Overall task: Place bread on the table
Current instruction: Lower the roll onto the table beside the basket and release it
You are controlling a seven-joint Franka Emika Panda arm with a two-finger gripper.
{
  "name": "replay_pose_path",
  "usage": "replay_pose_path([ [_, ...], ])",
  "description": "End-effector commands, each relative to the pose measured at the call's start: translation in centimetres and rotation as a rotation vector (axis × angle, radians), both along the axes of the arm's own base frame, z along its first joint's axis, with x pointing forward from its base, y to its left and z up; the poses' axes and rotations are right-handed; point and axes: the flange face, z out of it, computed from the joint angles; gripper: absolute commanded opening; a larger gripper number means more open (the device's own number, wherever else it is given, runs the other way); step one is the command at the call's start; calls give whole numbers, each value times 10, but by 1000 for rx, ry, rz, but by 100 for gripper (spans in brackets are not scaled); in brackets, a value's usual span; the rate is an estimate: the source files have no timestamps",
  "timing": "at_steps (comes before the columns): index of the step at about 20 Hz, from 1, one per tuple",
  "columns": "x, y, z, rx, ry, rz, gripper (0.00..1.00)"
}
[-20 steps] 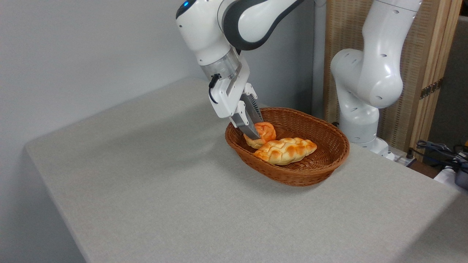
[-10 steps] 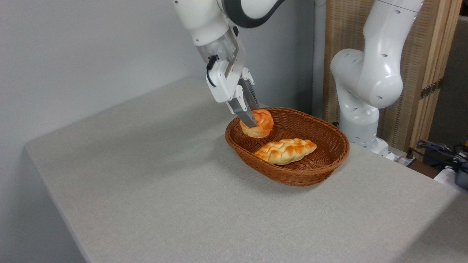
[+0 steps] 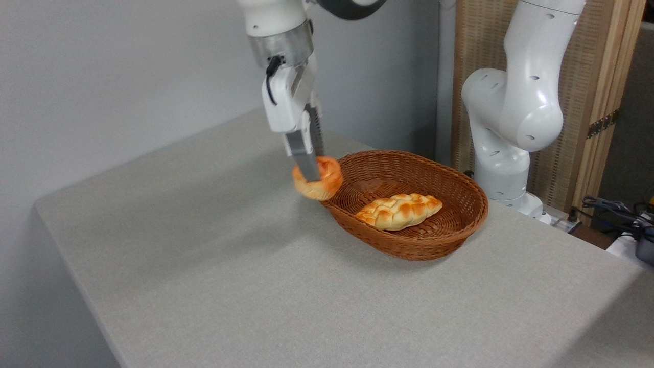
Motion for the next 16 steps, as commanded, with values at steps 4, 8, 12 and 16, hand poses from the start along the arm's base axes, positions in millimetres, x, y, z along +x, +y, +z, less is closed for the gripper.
replay_pose_path([
  [4, 54, -14, -45, -20, -53, 45, 87],
  [8, 70, -21, -68, -41, -68, 58, 100],
  [12, 78, -25, -87, -31, -64, 58, 100],
  [16, 84, -28, -82, -31, -70, 66, 100],
])
